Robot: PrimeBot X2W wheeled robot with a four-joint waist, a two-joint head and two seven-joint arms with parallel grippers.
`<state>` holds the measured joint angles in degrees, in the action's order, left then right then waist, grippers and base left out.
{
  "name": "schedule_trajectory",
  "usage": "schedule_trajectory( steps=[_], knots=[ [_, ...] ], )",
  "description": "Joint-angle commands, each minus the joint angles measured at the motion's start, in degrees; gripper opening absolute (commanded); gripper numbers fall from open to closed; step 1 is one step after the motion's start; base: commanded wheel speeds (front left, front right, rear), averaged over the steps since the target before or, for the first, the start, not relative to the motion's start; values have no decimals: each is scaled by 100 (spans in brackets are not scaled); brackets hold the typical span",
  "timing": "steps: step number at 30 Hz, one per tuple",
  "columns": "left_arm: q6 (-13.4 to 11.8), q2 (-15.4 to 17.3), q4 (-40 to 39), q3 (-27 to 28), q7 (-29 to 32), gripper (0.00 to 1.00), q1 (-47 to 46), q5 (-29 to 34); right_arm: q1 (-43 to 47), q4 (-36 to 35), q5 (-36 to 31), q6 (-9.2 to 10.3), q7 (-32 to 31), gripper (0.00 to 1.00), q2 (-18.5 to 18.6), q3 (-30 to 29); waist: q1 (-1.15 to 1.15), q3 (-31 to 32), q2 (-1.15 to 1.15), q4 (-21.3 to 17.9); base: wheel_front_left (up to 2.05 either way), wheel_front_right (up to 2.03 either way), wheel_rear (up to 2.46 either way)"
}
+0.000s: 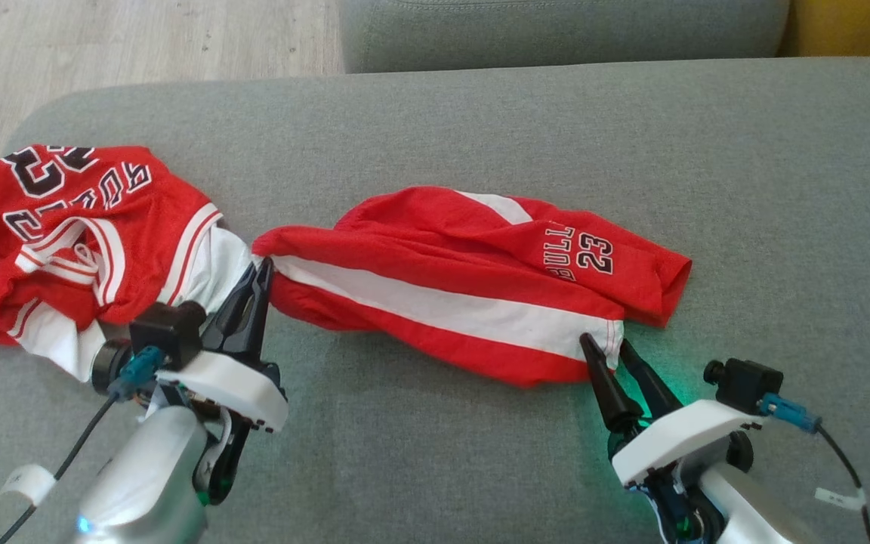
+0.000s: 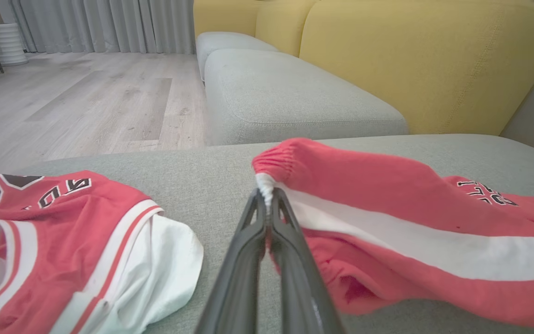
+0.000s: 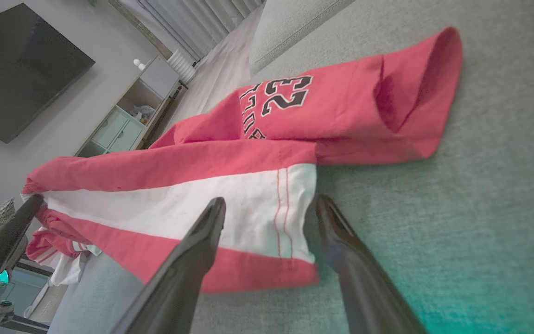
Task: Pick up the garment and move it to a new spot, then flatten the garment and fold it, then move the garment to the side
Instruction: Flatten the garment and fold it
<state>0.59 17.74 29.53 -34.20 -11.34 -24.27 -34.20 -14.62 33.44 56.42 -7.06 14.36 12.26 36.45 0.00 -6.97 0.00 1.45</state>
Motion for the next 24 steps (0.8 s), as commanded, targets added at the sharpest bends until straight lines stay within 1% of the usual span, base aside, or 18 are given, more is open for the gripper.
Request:
schedule_trajectory(
  steps=[1,2,4,5,6,7,8,11,14,16,18,20,24],
  knots=[
    [33,123,-116,184,-47,0,-335,61,-150,-186,84,-43,63,100,75,124,0,-1,0,0,0,0,0],
    [41,116,-98,176,-54,0,-352,62,-156,-224,155,-43,63,98,90,148,0,-1,0,-1,0,0,0],
    [57,103,-59,161,-70,0,-379,65,-153,-294,328,-43,63,89,114,205,0,-3,0,-5,0,0,0],
    [59,96,-46,154,-78,0,-388,68,-160,-320,378,-43,63,65,140,241,0,-3,0,-8,0,0,0],
    [62,89,-34,147,-84,0,-397,69,-171,-344,409,-43,63,31,167,282,0,-2,0,-12,0,0,0],
    [67,86,-20,143,-90,0,-409,68,-184,-363,432,-43,63,5,193,322,0,-6,0,-19,0,0,0],
    [76,85,-7,138,-98,0,-422,69,-202,-383,451,-43,63,0,216,360,0,-10,0,-25,0,0,0],
    [95,93,-4,128,-120,0,-475,81,-297,-551,469,-43,63,0,288,374,0,-33,0,-56,0,0,0],
    [137,150,-136,142,-164,0,-712,149,-525,-992,317,-43,63,0,401,-117,0,-147,0,-134,0,0,0],
    [215,205,-237,122,-155,0,-1033,239,-748,-1269,134,-43,63,0,508,-553,0,-240,0,-189,0,0,0],
    [322,215,-400,63,-162,0,-1542,393,-1062,-1506,-97,-43,63,0,665,-995,0,-344,0,-248,0,0,0],
    [388,151,-521,61,-176,0,-2170,516,-1505,-1630,-459,-43,63,0,890,-1432,0,-478,0,-315,0,0,0],
    [546,-138,-414,-90,-225,0,-3582,811,-2634,-1611,-1063,-43,63,0,1373,-1996,0,-753,0,-487,0,0,0]
  ],
)
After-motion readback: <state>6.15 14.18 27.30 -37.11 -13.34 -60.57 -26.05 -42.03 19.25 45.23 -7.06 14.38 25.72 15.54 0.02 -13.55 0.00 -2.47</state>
